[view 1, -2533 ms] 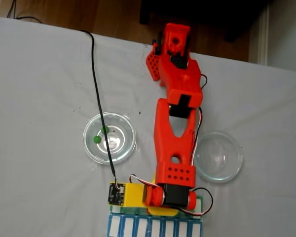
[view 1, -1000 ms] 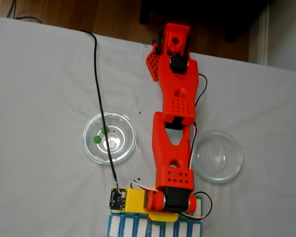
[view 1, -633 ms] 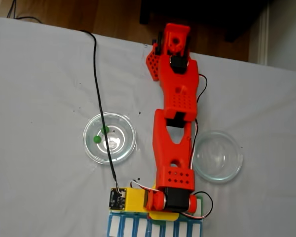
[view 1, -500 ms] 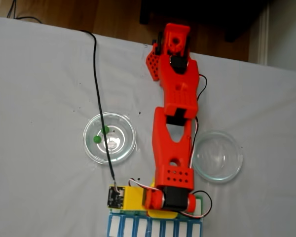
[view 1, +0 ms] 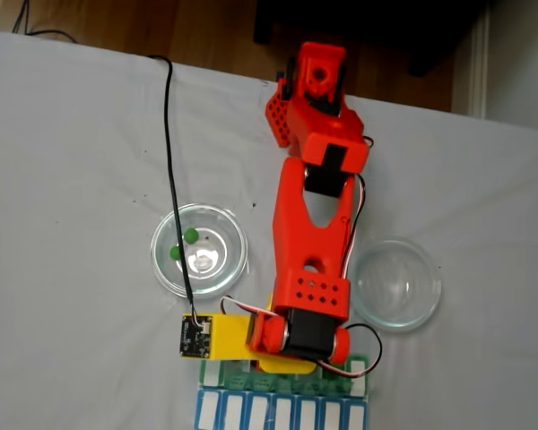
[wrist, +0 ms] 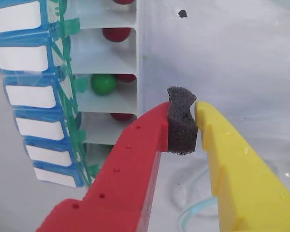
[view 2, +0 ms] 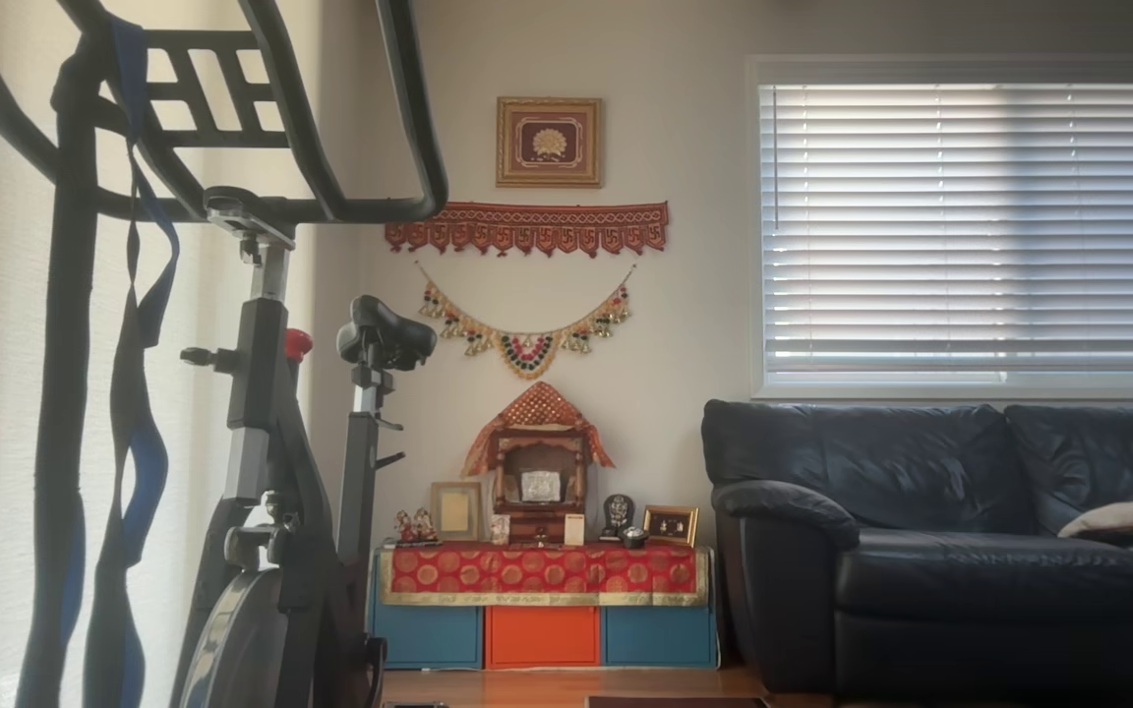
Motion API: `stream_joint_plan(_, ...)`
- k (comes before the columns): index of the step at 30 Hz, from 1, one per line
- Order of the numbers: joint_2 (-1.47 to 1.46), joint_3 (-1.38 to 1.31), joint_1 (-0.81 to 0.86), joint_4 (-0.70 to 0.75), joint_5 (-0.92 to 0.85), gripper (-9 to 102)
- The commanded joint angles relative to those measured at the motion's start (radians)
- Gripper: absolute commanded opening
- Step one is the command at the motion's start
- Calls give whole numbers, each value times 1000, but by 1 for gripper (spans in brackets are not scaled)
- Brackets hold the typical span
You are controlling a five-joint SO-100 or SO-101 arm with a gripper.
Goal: Sort medicines into box.
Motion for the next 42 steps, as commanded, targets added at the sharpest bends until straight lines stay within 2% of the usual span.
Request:
stream_joint_plan(1,167,25,54,28,-54,1)
stream_joint_plan(12,376,488,270,-158,-393,1)
stream_joint_plan(22,396,540,408,-158,-661,1)
stream_joint_plan(31,463,661,491,-244,-834,1)
stream_joint_plan(35,505,733,514,-301,-876,1)
stream_joint_plan(42,525,775,541,-319,-950,1)
